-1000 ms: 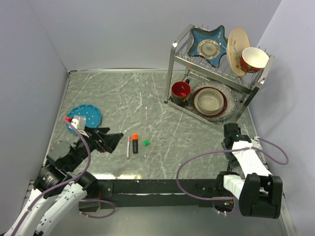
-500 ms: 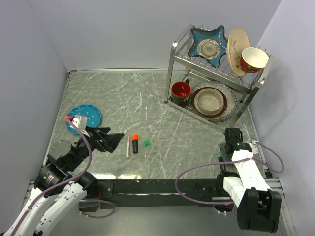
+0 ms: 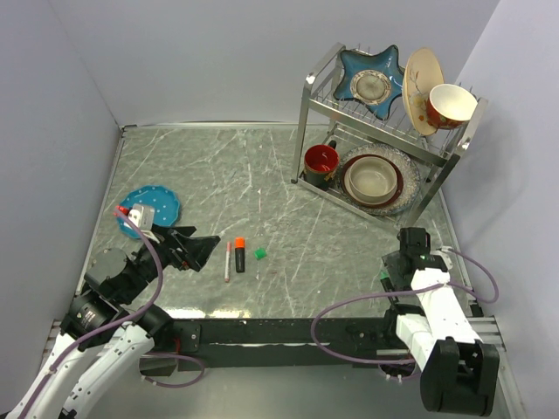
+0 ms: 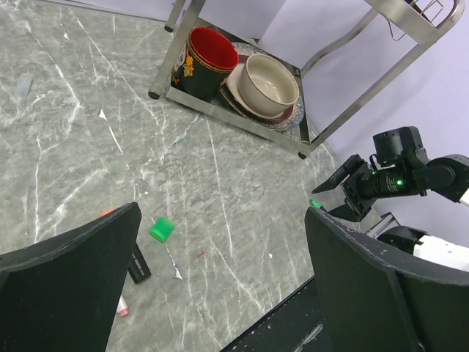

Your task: Insert the pens into the pen caps

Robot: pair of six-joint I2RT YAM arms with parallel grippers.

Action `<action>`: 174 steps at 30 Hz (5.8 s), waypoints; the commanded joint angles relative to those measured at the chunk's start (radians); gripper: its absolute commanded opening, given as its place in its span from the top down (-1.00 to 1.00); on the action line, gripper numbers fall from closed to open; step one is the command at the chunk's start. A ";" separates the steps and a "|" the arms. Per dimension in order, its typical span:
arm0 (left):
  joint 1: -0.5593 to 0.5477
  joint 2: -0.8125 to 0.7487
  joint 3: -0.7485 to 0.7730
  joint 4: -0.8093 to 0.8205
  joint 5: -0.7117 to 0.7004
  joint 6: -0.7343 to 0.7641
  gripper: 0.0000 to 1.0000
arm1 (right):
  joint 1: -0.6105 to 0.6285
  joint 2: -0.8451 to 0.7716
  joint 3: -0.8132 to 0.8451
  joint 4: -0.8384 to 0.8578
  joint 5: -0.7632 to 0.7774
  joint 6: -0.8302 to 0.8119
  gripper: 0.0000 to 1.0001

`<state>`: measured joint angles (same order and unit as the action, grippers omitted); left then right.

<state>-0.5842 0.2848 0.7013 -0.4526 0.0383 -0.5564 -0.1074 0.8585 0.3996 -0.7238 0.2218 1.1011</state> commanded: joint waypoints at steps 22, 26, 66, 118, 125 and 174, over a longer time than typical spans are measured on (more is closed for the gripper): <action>-0.003 0.010 0.003 0.038 0.022 0.026 -0.99 | 0.578 0.365 0.619 -0.124 0.130 -0.905 -0.37; -0.003 0.010 0.003 0.038 0.018 0.027 -0.99 | 0.637 0.542 0.711 -0.250 0.128 -1.053 -0.37; -0.005 0.091 0.013 0.019 -0.021 0.027 -0.99 | 0.491 0.718 0.377 -0.203 -0.208 -1.549 -0.01; -0.003 0.151 0.050 -0.049 -0.221 -0.072 -0.99 | 0.931 0.899 0.613 0.213 -0.168 -1.141 0.05; -0.003 0.232 0.004 -0.008 -0.106 -0.200 -0.97 | 0.931 0.857 0.567 0.241 -0.180 -1.107 0.48; -0.005 0.642 -0.210 0.611 0.069 -0.504 0.12 | 1.115 0.642 0.746 0.632 -0.223 -0.813 1.00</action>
<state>-0.5842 0.9176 0.5156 0.0517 0.0345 -1.0504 1.0008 1.4918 1.1011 -0.1719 -0.0181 0.2543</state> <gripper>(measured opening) 0.484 0.362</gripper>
